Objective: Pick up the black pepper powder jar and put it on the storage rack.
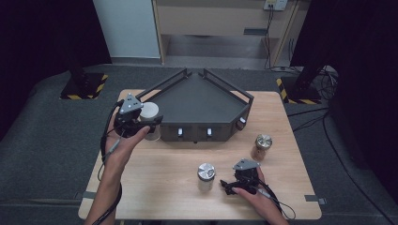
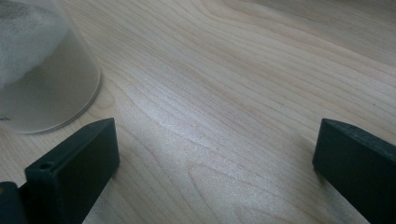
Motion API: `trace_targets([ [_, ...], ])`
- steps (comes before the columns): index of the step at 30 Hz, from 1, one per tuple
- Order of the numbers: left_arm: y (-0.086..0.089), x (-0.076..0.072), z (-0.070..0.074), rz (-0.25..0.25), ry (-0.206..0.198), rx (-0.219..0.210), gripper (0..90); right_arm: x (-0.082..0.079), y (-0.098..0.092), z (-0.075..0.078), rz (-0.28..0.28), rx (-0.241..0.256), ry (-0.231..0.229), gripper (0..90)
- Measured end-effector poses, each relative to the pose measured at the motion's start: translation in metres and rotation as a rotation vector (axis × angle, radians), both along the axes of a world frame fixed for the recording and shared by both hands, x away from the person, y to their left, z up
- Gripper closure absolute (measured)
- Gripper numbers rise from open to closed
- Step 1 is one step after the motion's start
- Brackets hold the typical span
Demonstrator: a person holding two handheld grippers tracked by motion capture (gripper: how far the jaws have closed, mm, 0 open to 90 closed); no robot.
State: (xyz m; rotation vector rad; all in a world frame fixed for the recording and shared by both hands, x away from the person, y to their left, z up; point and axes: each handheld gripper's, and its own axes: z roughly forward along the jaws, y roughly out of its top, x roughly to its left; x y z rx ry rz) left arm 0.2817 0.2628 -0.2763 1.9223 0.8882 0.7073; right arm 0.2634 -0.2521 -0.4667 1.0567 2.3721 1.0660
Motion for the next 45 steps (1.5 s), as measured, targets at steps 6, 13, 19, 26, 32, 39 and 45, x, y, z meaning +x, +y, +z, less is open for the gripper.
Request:
trace_targets([
  [6, -0.001, 0.005, 0.009, 0.000, 0.003, -0.008, 32.6, 0.000, 0.000, 0.000, 0.000, 0.000, 0.000, 0.5],
  [13, -0.005, 0.012, 0.019, 0.002, -0.002, -0.005, 32.6, 0.000, 0.000, 0.000, 0.000, 0.000, 0.000, 0.5],
  [19, -0.007, 0.018, 0.025, -0.003, -0.002, -0.006, 32.6, 0.000, 0.000, 0.000, 0.000, 0.000, 0.000, 0.5],
  [26, -0.011, 0.022, 0.034, -0.006, -0.009, 0.000, 32.6, 0.000, 0.000, 0.000, 0.000, 0.000, 0.000, 0.5],
  [32, -0.015, 0.030, 0.040, -0.006, -0.014, -0.012, 32.6, 0.000, 0.000, 0.000, 0.000, 0.000, -0.001, 0.5],
  [39, -0.016, 0.036, 0.039, 0.005, -0.013, -0.022, 32.6, 0.000, 0.000, 0.000, 0.000, 0.000, -0.001, 0.5],
  [45, -0.019, 0.045, 0.035, 0.009, -0.002, -0.020, 32.6, 0.000, 0.000, 0.000, 0.000, 0.001, 0.000, 0.5],
])
